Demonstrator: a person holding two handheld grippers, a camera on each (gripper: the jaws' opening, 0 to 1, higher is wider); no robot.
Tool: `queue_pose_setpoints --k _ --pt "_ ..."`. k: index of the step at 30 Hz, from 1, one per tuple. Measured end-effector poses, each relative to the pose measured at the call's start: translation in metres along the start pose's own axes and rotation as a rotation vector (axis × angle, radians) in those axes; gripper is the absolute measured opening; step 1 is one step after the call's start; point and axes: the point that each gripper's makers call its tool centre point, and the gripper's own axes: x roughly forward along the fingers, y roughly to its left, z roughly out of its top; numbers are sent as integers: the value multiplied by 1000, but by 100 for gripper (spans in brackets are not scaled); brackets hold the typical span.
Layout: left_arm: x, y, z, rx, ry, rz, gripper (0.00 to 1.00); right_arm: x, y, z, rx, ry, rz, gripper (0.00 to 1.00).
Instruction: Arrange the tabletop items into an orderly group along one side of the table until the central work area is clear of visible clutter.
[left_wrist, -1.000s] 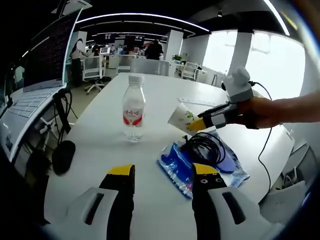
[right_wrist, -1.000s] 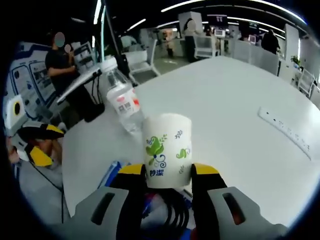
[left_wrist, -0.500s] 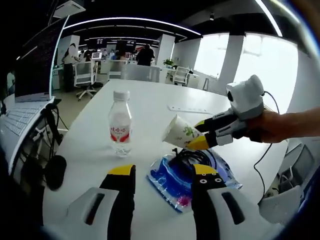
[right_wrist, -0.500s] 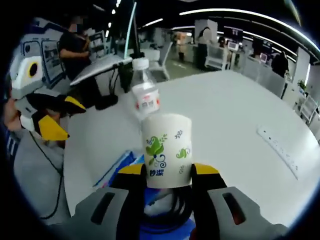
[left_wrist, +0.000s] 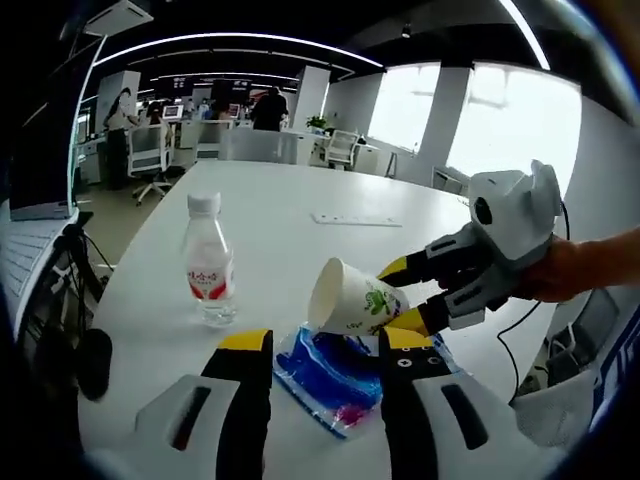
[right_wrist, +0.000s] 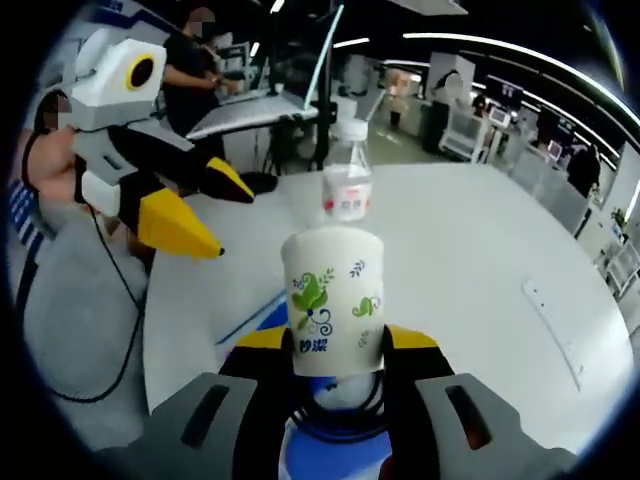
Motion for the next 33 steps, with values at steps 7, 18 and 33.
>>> queue_pose_setpoints --k 7,18,33 --pt "5 -14 0 3 7 -59 41 -11 17 3 -55 -13 25 35" --pt "5 -40 -10 -67 39 -225 32 -20 43 2 -96 -50 86 35" --pt "-2 -56 -17 -169 38 -306 0 -24 63 -4 -102 -61 111 33"
